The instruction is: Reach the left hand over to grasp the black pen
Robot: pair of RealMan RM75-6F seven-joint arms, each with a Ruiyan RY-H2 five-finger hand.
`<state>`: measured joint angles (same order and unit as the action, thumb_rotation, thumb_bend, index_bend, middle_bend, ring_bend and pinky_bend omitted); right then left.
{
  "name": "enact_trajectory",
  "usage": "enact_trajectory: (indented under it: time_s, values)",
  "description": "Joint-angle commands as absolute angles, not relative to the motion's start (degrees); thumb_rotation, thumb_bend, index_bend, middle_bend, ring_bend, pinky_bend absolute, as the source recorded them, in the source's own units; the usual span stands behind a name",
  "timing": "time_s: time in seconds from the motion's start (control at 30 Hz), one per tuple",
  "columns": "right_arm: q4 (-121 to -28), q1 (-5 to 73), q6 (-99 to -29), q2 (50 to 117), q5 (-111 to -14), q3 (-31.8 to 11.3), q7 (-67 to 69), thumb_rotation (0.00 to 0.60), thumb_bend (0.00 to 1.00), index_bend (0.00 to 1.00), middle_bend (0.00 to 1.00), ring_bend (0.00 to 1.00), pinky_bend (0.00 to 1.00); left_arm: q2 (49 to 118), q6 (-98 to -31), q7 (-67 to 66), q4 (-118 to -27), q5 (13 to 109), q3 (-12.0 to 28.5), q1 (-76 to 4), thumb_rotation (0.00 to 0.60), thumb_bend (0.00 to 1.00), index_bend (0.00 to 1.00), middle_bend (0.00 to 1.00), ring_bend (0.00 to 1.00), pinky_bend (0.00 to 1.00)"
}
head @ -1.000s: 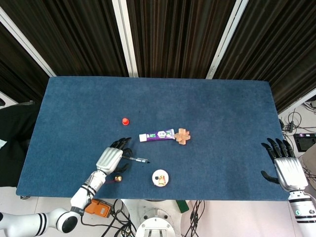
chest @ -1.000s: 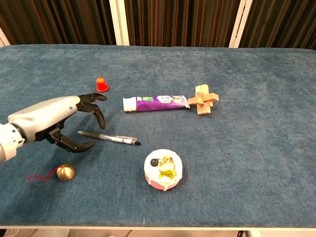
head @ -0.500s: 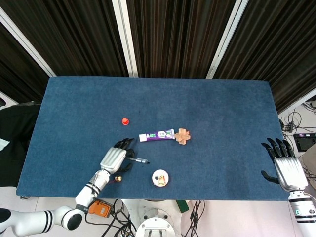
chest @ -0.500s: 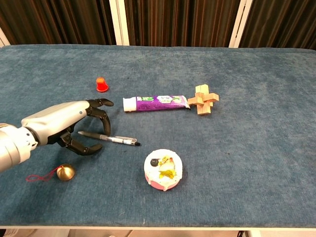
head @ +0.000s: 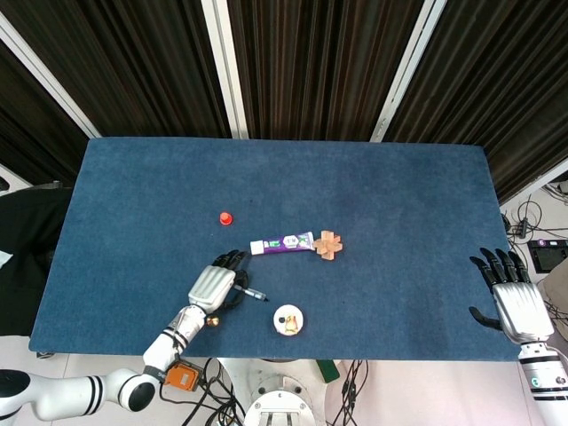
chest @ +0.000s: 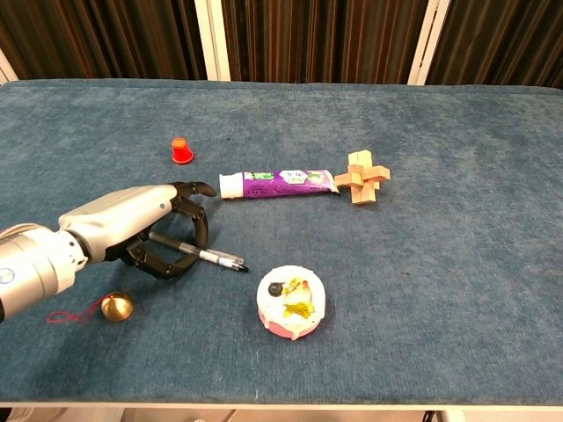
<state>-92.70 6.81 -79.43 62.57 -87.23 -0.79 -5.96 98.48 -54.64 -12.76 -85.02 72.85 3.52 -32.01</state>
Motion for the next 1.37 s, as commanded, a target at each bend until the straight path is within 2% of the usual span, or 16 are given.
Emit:
enact_trajectory:
  time_s: [0.03,0.37,0.53,0.67,0.97,1.13,1.27,1.37]
  values:
    - [-92.7,6.8,-79.4,62.6,-87.2,-0.8,-6.0,0.600,0.36,0.20,0.12,0.03,0.05,98.6,-54.5,-12.9,-84.9,72.6,3.5,-32.1,0.600,0.52,0.53,0.09,0.00,0.13]
    - [-92.6,6.8,-79.5,62.6,-87.3,-0.8,-5.8,0.600,0.36,0.20,0.12,0.03,0.05,97.2,-55.2,-12.8,-86.0,72.4,3.9,-32.3,0.600,0.56,0.53,0.09,0.00,0.13]
    - [-92.7,6.8,-79.5,62.5,-87.1,-0.8,-5.8,0.600,0.36,0.20,0.12,0.03,0.05,92.1,-56.4,-11.1,-90.7,74.1,4.8,-32.4,0.600,0.56,0.53,0.09,0.00,0.13]
    - [-92.9,6.8,-79.4,62.5,-87.0,-0.8,-5.7,0.600,0.36,0.20,0.12,0.03,0.05,84.5,-57.6,-10.5,-96.4,75.4,6.6,-32.6,0.600,0.56,0.53,0.09,0.00,0.13]
    - [-93.1,6.7,-79.5,62.7,-86.8,-0.9,-6.4,0.600,0.36,0.20,0.12,0.03,0.05,61.9,-62.8,-8.8,-111.8,74.7,13.2,-30.7,0.600,0.56,0.53,0.09,0.00,0.13]
    - [-93.5,6.7,-79.4,63.1,-85.9,-1.3,-7.0,0.600,0.36,0.20,0.12,0.03,0.05,49.7,-64.1,2.5,-118.4,76.7,16.3,-28.2,0.600,0.56,0.53,0.10,0.00,0.13]
    - [-93.8,6.6,-79.5,63.2,-85.2,-1.6,-7.4,0.600,0.36,0.20,0.12,0.03,0.05,40.7,-63.1,14.7,-120.9,80.9,16.7,-26.2,0.600,0.56,0.53,0.10,0.00,0.13]
    - [-93.8,6.5,-79.6,63.1,-85.2,-1.5,-7.5,0.600,0.36,0.20,0.12,0.03,0.05,36.5,-62.3,23.5,-121.1,84.8,16.1,-25.4,0.600,0.56,0.53,0.10,0.00,0.13]
